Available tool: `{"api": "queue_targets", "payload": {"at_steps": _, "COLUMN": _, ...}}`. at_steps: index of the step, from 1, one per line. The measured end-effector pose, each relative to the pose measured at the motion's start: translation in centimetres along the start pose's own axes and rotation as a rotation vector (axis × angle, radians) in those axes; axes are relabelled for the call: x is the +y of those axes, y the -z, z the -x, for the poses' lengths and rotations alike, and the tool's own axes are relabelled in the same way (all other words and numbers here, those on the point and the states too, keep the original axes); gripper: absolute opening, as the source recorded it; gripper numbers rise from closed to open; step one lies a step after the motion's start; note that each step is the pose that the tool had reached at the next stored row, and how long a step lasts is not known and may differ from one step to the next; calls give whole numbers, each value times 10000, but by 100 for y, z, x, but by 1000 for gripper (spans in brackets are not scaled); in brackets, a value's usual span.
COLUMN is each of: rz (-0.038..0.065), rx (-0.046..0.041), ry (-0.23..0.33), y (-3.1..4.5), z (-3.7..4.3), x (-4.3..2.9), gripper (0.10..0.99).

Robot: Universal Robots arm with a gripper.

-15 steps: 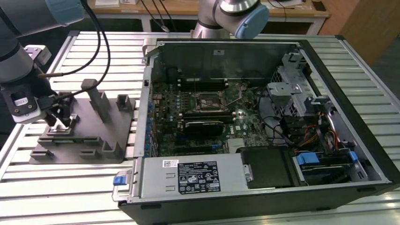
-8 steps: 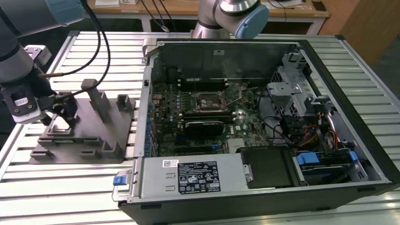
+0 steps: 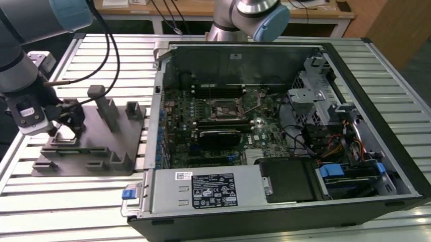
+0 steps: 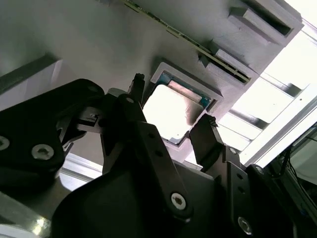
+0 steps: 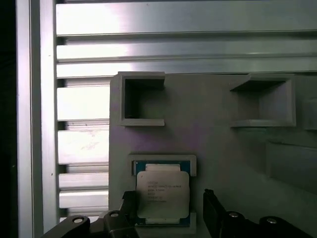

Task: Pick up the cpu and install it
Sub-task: 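Pick up the cpu and move it towards the insertion slot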

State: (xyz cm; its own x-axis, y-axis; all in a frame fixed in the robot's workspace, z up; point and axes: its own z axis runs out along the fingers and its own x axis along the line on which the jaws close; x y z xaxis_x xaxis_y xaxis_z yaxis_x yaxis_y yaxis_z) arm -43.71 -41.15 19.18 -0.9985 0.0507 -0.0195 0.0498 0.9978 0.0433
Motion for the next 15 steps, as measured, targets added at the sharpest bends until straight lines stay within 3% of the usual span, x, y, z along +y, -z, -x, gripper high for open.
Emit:
{"api": "queue_targets", "payload": {"at_steps": 2, "rz": 38, "rx": 3, "ry": 5, "y": -10, "z": -7, "x": -1, "gripper": 647}}
{"api": "queue_targets", "payload": {"at_steps": 15, "rz": 49, "rx": 0, "ry": -1, "y": -52, "z": -32, "x": -5, "gripper": 647}}
